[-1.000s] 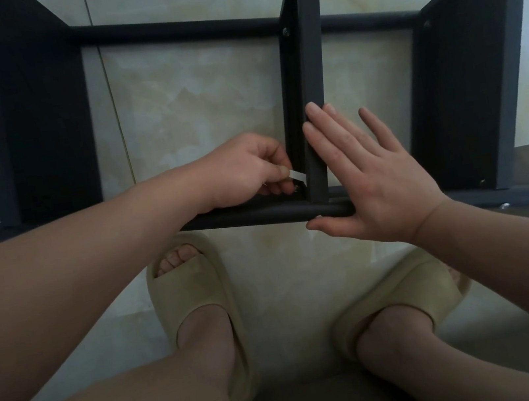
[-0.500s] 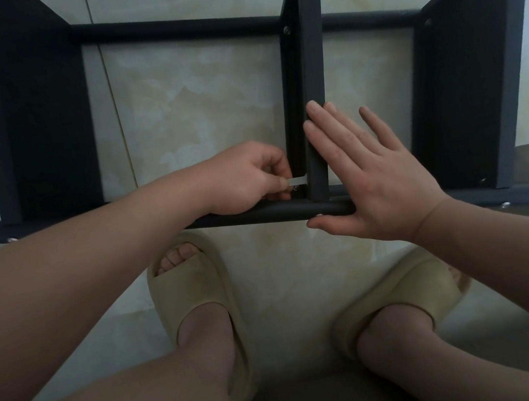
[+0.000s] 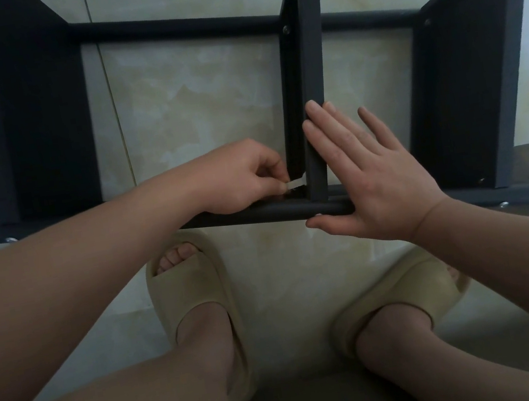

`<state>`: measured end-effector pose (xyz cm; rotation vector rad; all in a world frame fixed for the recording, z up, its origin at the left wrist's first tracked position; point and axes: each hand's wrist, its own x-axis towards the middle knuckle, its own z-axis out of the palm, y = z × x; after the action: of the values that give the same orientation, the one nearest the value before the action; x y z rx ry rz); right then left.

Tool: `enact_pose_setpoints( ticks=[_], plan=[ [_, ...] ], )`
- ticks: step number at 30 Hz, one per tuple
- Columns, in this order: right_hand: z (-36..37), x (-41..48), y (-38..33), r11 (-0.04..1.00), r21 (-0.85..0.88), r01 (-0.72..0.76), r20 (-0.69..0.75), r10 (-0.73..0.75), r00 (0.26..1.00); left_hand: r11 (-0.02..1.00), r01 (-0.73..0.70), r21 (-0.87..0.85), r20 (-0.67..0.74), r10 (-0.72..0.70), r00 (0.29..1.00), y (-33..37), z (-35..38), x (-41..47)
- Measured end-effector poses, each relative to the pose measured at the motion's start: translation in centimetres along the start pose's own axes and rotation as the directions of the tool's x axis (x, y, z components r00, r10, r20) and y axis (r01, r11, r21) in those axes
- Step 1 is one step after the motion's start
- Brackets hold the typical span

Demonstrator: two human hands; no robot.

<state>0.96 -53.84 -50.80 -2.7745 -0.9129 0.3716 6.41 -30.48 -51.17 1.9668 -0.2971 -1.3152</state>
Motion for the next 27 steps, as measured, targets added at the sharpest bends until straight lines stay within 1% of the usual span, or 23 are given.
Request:
enact_pose_setpoints(
  ticks=[3,6,8,9,11,12,13,15,16,17,18,21,25,27],
  plan=[
    [0.1,0.0,0.0,1.0,0.005,-0.001,0.003,0.001,1.0,0.999,-0.027,0.027,-0.063,0.028,0.998,-0.1,-0.4,-0.3],
    [0.1,0.0,0.1,1.0,0.004,0.002,0.001,-0.002,1.0,0.994,-0.063,0.093,-0.088,0.071,0.994,0.2,-0.6,-0.4],
    [0.2,0.0,0.1,1.0,0.008,0.002,-0.007,-0.002,1.0,0.994,-0.07,0.081,-0.115,0.079,0.99,0.5,-0.4,-0.1],
    [0.2,0.0,0.1,1.0,0.007,0.002,-0.009,-0.002,1.0,0.998,-0.059,0.023,-0.133,0.062,0.989,0.6,-0.1,0.1],
    [0.2,0.0,0.1,1.0,0.003,0.001,-0.01,-0.001,1.0,0.98,-0.015,-0.198,-0.15,-0.016,0.989,1.0,0.5,0.5],
    [0.2,0.0,0.1,1.0,0.004,0.001,-0.01,-0.001,1.0,0.94,0.02,-0.339,-0.138,-0.071,0.988,1.2,0.8,0.6],
    [0.2,0.0,0.1,1.0,0.005,0.0,-0.008,0.0,1.0,0.875,0.058,-0.48,-0.105,-0.123,0.987,1.4,1.0,0.7],
    [0.2,0.0,0.1,1.0,0.009,0.0,-0.009,0.0,1.0,0.717,0.113,-0.688,-0.02,-0.174,0.985,1.8,1.1,0.8],
    [0.2,0.0,0.1,1.0,0.011,0.0,-0.014,0.0,1.0,0.656,0.125,-0.744,0.003,-0.183,0.983,1.9,1.0,0.8],
    [0.2,0.0,0.0,1.0,0.013,0.001,-0.018,-0.001,1.0,0.619,0.129,-0.775,0.008,-0.194,0.981,1.9,1.0,0.8],
    [0.2,0.0,0.0,1.0,0.013,0.001,-0.022,-0.001,1.0,0.602,0.127,-0.788,-0.002,-0.209,0.978,1.9,1.0,0.9],
    [0.2,0.0,0.0,1.0,0.02,-0.001,-0.022,0.002,1.0,0.624,0.087,-0.777,-0.084,-0.239,0.967,1.9,1.3,1.1],
    [0.1,-0.1,0.0,1.0,0.015,-0.003,-0.01,0.003,1.0,0.719,-0.007,-0.695,-0.255,-0.237,0.937,1.9,1.6,1.4],
    [0.1,-0.1,0.0,1.0,0.017,-0.005,-0.01,0.005,1.0,0.742,-0.032,-0.67,-0.299,-0.23,0.926,1.8,1.6,1.5]
  ],
)
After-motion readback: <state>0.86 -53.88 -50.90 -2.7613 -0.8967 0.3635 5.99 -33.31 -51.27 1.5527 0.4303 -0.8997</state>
